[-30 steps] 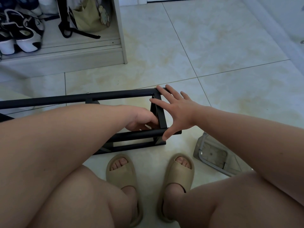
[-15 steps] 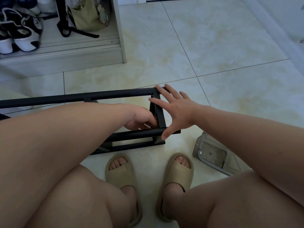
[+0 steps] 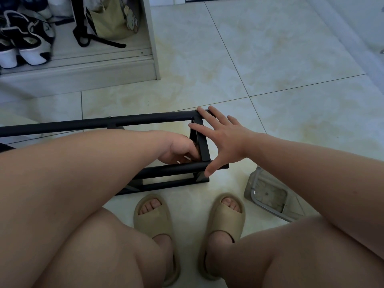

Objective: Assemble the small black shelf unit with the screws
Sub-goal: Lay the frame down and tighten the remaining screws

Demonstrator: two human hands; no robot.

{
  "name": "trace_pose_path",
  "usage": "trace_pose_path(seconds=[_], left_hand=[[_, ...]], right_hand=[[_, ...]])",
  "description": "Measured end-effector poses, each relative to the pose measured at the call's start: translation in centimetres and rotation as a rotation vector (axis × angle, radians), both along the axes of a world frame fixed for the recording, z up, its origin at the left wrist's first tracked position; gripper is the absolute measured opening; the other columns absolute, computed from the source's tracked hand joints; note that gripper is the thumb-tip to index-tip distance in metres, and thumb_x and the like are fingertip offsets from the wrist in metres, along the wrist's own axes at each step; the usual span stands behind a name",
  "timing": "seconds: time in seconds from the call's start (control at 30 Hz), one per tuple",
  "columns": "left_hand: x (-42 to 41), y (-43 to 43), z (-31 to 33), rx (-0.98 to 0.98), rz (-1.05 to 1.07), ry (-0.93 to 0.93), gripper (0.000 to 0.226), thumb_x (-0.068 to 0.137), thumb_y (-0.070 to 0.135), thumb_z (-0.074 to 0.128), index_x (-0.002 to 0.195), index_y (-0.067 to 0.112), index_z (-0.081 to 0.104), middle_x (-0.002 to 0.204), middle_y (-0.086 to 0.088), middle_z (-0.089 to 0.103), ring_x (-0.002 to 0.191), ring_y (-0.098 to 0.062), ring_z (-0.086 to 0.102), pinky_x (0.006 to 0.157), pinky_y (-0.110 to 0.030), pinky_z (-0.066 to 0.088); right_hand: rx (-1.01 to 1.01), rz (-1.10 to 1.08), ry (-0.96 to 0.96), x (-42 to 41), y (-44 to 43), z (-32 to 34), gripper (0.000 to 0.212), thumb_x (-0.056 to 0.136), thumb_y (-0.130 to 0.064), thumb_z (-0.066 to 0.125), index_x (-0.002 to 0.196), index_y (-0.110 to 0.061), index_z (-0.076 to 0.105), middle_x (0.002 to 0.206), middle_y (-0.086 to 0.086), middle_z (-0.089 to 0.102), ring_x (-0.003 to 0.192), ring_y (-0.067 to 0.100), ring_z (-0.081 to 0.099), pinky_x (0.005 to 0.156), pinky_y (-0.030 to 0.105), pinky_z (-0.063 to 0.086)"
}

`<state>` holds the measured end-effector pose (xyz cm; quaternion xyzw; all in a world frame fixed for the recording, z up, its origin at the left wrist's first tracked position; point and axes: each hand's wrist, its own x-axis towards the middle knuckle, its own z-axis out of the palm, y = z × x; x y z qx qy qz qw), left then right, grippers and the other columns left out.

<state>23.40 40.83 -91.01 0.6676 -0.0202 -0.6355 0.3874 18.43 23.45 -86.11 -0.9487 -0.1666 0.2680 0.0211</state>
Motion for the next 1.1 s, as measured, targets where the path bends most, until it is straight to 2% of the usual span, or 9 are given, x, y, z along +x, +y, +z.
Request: trace_pose_path(seconds=[0.07,0.13,0.37,0.53,0.67,0.8,0.97,1.03,1.1], left_hand=[[-0.09,0.13,-0.12,0.011,-0.022,-0.013,0.018,0.095,0.012,0.06,0.107,0.017,0.072,0.125,-0.005,0.07,0.118,-0.025,0.064,0.107,-0.038,0.047],[-0.24,0.18,-0.21,0.005,-0.02,-0.032,0.016,0.095,0.014,0.062,0.107,0.018,0.072,0.127,-0.007,0.069,0.126,-0.026,0.06,0.112,-0.039,0.044],[-0.31,-0.23,0.1,0.029,0.015,-0.026,0.018,0.092,0.003,0.059,0.09,0.015,0.071,0.103,-0.007,0.071,0.101,-0.026,0.062,0.088,-0.034,0.047],[-0.16,-0.05,0.38,0.03,0.008,0.008,0.018,0.094,0.008,0.057,0.1,0.018,0.071,0.115,-0.005,0.071,0.103,-0.023,0.063,0.091,-0.033,0.048],[-0.48,0.0,0.2,0.03,0.003,-0.014,0.014,0.094,0.014,0.062,0.102,0.02,0.072,0.104,-0.001,0.074,0.088,-0.018,0.067,0.072,-0.028,0.055],[-0.35,-0.21,0.08,0.039,0.021,-0.046,0.013,0.09,0.009,0.066,0.096,0.018,0.073,0.115,-0.006,0.073,0.106,-0.023,0.064,0.101,-0.036,0.047],[-0.23,-0.4,0.15,0.024,0.051,-0.005,0.023,0.092,0.0,0.057,0.105,0.015,0.069,0.131,-0.008,0.066,0.106,-0.023,0.063,0.092,-0.033,0.048],[-0.31,-0.24,0.15,0.027,0.034,-0.006,0.021,0.094,0.005,0.057,0.108,0.015,0.07,0.128,-0.007,0.068,0.108,-0.023,0.063,0.097,-0.034,0.048],[-0.44,-0.09,0.23,0.028,0.016,-0.021,0.018,0.095,0.011,0.059,0.107,0.017,0.072,0.118,-0.004,0.073,0.101,-0.02,0.066,0.089,-0.031,0.053]], right_hand=[[0.002,-0.001,0.003,0.01,0.0,0.05,0.14,0.048,-0.095,0.065,0.158,-0.046,-0.007,0.162,-0.009,-0.034,0.15,0.021,-0.031,0.123,0.062,0.005],[0.002,-0.001,0.005,0.01,-0.01,0.07,0.14,0.048,-0.095,0.065,0.157,-0.046,-0.007,0.162,-0.009,-0.035,0.15,0.021,-0.031,0.123,0.062,0.005],[0.004,-0.001,0.002,-0.05,0.01,0.03,0.14,0.048,-0.095,0.065,0.157,-0.046,-0.007,0.161,-0.009,-0.035,0.15,0.021,-0.031,0.123,0.062,0.005],[-0.001,0.0,0.002,-0.03,0.06,0.01,0.14,0.048,-0.095,0.065,0.158,-0.046,-0.007,0.162,-0.009,-0.035,0.15,0.021,-0.031,0.123,0.063,0.006],[0.002,-0.002,0.005,-0.02,0.03,0.13,0.14,0.048,-0.095,0.066,0.157,-0.046,-0.007,0.162,-0.009,-0.035,0.15,0.021,-0.031,0.123,0.062,0.006],[-0.001,0.002,0.002,-0.03,0.03,0.14,0.14,0.048,-0.095,0.066,0.158,-0.045,-0.006,0.162,-0.008,-0.034,0.15,0.022,-0.031,0.123,0.062,0.007],[0.005,0.0,0.001,-0.02,0.0,0.05,0.139,0.048,-0.095,0.065,0.158,-0.046,-0.006,0.162,-0.008,-0.034,0.15,0.021,-0.031,0.123,0.062,0.006],[0.005,0.001,0.001,-0.02,0.0,0.06,0.139,0.048,-0.095,0.064,0.157,-0.046,-0.006,0.162,-0.008,-0.034,0.151,0.021,-0.03,0.123,0.062,0.006],[0.003,0.001,0.0,-0.01,-0.01,0.03,0.14,0.048,-0.095,0.065,0.157,-0.046,-0.006,0.162,-0.008,-0.034,0.151,0.021,-0.03,0.123,0.062,0.006]])
